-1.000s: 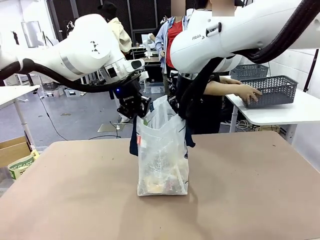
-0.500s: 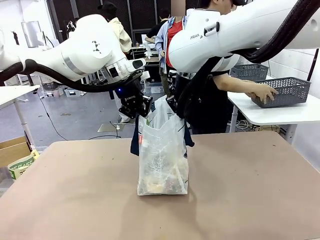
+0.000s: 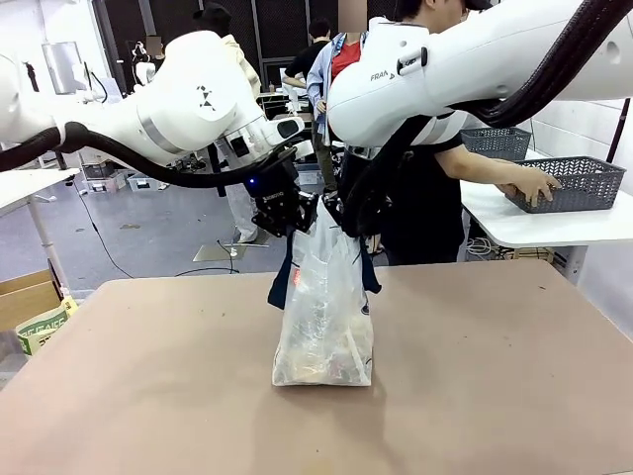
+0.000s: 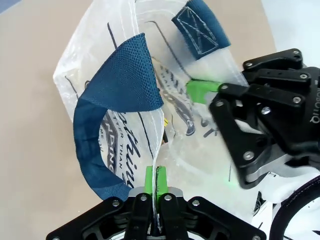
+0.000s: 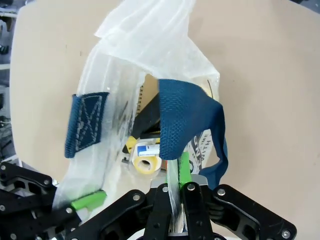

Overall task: Transfer purchased items from the store into the shopping bag.
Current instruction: Move the Reusable shopping bag to the right side of the table.

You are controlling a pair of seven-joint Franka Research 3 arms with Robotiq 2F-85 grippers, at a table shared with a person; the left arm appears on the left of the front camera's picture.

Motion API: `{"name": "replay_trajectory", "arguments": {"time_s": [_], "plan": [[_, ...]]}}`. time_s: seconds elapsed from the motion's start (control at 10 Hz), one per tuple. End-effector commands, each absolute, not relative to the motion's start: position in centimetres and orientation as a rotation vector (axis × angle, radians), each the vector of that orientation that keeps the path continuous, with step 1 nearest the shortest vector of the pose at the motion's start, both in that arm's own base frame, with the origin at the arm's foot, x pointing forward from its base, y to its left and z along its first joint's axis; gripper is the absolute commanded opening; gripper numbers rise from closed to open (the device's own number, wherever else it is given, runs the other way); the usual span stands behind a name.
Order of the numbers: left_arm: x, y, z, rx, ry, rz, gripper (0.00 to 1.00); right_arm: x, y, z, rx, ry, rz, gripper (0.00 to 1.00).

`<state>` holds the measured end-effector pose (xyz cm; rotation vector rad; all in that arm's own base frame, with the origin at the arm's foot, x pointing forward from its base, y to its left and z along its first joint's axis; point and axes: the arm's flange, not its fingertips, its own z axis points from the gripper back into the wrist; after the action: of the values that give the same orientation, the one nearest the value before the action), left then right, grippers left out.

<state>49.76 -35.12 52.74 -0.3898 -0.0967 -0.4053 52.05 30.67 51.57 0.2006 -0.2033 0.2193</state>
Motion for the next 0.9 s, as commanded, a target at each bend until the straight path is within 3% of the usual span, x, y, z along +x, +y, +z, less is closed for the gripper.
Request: {"name": "replay_trajectory", "arguments": {"time_s": [0.0, 0.8], "plan": [[49.88, -34.96, 52.5, -0.463, -0.105, -0.421, 0.0, 52.78, 31.61, 51.0, 0.219, -0.218, 0.177, 0.0], [49.64, -34.59, 52.19, -0.492, -0.122, -0.424, 0.0, 53.2, 32.09, 50.57, 0.281, -0.228, 0.13, 0.0]]}}
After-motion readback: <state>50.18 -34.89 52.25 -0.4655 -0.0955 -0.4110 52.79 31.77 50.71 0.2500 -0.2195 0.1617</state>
